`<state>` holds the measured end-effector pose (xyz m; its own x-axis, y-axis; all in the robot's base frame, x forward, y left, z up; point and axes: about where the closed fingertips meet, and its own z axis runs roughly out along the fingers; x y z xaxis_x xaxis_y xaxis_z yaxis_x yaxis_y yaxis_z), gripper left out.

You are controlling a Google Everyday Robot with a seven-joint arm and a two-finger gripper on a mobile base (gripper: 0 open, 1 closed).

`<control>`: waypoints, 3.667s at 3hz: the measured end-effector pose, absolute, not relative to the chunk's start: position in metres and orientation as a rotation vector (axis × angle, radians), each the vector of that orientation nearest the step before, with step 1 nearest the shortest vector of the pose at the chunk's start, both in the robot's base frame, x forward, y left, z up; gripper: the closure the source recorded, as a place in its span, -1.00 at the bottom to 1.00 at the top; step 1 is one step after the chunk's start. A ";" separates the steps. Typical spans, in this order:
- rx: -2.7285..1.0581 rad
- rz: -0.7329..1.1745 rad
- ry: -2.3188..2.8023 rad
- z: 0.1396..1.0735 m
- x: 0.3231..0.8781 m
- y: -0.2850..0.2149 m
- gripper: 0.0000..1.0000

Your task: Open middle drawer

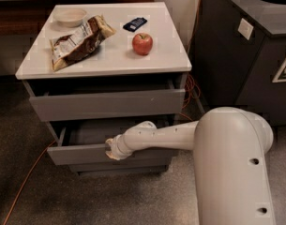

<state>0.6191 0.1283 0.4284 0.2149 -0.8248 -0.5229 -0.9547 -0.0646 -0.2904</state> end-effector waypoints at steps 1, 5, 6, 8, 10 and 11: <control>-1.919 0.293 1.641 0.431 0.619 0.128 1.00; -1.919 0.293 1.641 0.435 0.619 0.128 0.76; -1.909 0.324 1.613 0.448 0.604 0.135 0.15; -1.882 0.372 1.534 0.488 0.579 0.144 -0.93; -1.862 0.443 1.444 0.532 0.565 0.152 -1.00; -1.860 0.510 1.452 0.522 0.581 0.152 -0.65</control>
Offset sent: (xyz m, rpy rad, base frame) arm -0.0842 0.0022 0.0161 0.0792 0.1162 0.0251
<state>0.5812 0.1521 0.5216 0.2897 -0.6691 -0.6844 -0.9501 -0.1145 -0.2903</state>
